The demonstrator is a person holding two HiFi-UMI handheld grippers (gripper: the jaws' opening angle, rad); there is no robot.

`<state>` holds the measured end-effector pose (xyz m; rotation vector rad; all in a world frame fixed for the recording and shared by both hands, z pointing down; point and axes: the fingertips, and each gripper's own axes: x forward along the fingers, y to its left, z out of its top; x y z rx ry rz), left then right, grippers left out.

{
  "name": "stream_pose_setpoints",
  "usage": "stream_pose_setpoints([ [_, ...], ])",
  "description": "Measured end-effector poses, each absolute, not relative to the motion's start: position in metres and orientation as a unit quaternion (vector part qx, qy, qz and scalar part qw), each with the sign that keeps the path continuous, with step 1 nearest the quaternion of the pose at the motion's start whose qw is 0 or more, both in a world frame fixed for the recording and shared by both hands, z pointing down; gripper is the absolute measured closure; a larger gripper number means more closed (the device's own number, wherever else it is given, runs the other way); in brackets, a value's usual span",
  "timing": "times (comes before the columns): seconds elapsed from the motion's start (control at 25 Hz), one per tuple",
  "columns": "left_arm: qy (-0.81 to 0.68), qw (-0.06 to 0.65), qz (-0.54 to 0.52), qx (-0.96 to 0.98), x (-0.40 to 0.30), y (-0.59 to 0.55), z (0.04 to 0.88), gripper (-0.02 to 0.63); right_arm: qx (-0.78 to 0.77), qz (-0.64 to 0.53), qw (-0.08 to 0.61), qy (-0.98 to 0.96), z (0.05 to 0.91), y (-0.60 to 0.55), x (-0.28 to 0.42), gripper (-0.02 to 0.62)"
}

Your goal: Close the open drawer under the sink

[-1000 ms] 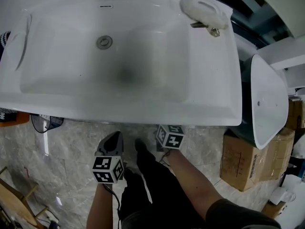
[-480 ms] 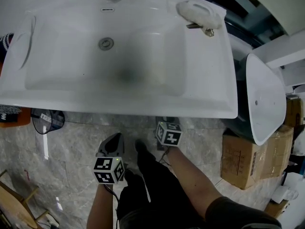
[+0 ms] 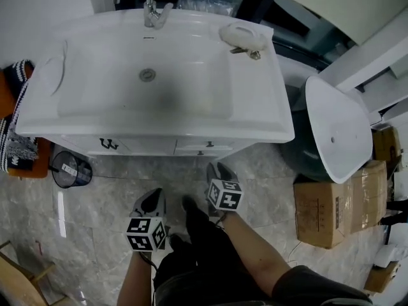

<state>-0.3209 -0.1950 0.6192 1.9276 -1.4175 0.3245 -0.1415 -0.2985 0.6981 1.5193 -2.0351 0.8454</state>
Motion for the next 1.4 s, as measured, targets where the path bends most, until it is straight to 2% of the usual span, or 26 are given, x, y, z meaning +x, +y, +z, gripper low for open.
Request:
stream_pose_setpoints([
  [0.24, -0.547, 0.338, 0.100, 0.759, -0.317, -0.155, 0.575, 0.591, 0.540, 0.290, 0.214, -0.761, 0.635, -0.242, -0.151, 0.466],
  [0.32, -0.544, 0.335, 0.090, 0.764, -0.311, -0.146, 0.565, 0.591, 0.530, 0.277, 0.217, -0.772, 0.616, -0.226, -0.154, 0.488],
  [0.4, -0.538, 0.334, 0.082, 0.769, -0.303, -0.137, 0.555, 0.591, 0.515, 0.270, 0.197, -0.789, 0.593, -0.211, -0.157, 0.520],
  [0.48, -0.535, 0.334, 0.078, 0.772, -0.297, -0.126, 0.546, 0.591, 0.494, 0.266, 0.173, -0.809, 0.570, -0.196, -0.162, 0.525],
  [0.72, -0.549, 0.334, 0.069, 0.763, -0.289, -0.093, 0.523, 0.591, 0.448, 0.229, 0.179, -0.846, 0.529, -0.161, -0.161, 0.545],
  [1.08, -0.613, 0.302, 0.062, 0.728, -0.255, -0.061, 0.485, 0.591, 0.387, 0.202, 0.170, -0.884, 0.496, -0.148, -0.126, 0.552],
  [1.4, -0.653, 0.289, 0.052, 0.698, -0.176, -0.026, 0.471, 0.591, 0.331, 0.184, 0.178, -0.908, 0.486, -0.134, -0.066, 0.554],
])
